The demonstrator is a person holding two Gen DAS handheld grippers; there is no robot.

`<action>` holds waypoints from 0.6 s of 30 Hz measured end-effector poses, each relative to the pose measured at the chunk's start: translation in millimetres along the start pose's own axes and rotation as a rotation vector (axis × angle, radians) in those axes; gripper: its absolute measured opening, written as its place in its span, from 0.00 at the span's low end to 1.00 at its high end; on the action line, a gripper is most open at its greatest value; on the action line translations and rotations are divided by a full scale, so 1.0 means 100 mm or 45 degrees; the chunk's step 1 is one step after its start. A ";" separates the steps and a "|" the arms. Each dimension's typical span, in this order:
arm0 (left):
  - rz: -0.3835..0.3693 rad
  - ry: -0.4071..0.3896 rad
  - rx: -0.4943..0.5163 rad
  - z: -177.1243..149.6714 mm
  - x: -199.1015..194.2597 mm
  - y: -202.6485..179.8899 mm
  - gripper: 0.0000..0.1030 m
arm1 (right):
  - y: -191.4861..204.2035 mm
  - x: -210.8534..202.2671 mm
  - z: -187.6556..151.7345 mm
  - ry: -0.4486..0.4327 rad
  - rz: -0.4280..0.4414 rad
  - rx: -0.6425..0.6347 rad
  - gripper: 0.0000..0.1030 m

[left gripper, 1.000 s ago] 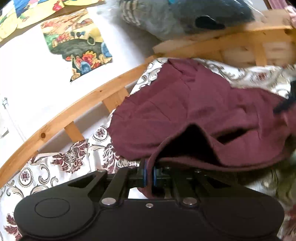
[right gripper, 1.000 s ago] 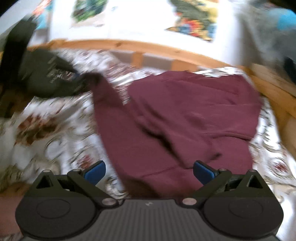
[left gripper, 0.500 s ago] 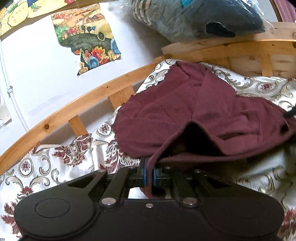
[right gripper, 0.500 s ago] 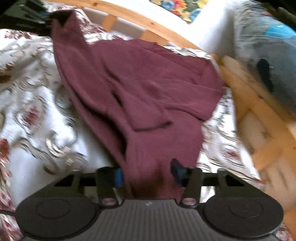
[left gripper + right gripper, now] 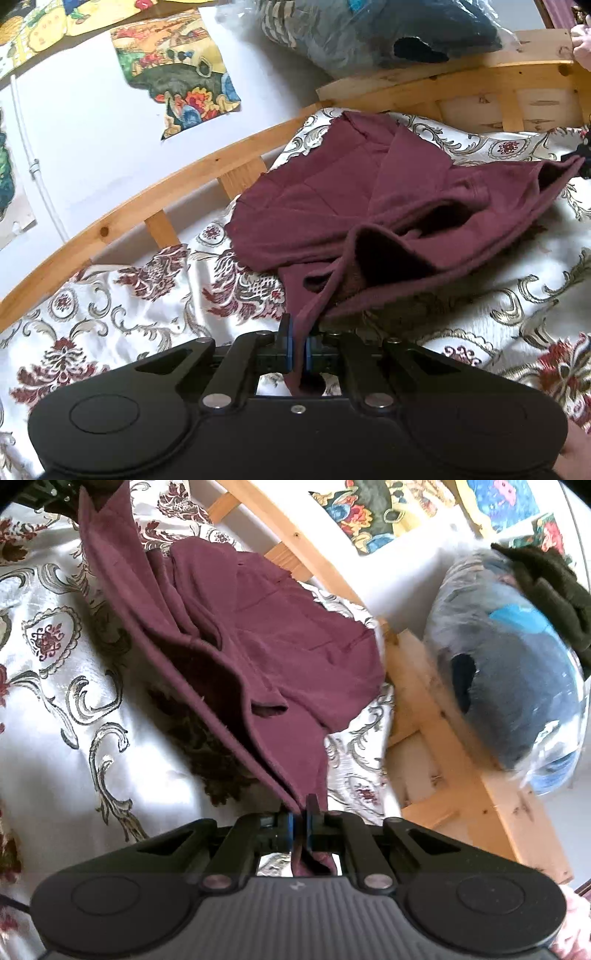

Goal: Fold small clothes
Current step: 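Grasp the hem with the left gripper while the right gripper grasps the hem, then lift the hem with both grippers and fold it over toward the collar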

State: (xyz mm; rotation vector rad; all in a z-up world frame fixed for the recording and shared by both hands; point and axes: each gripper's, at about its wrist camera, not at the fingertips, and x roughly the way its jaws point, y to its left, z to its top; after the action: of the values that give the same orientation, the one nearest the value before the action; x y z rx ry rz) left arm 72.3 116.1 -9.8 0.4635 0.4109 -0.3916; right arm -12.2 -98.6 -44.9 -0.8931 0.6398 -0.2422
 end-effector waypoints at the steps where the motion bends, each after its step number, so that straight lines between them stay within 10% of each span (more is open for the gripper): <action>1: -0.005 0.004 -0.022 -0.02 -0.05 0.02 0.05 | 0.00 -0.06 0.01 -0.011 -0.005 -0.015 0.07; 18: -0.212 -0.108 -0.177 -0.03 -1.43 0.46 0.05 | -0.25 -1.65 -0.02 -0.083 0.016 0.117 0.07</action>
State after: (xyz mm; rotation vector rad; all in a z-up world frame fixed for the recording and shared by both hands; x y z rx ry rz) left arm -28.9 193.6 69.1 0.2767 0.3930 -0.5384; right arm -142.2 -41.1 42.1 -0.8053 0.5695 -0.2282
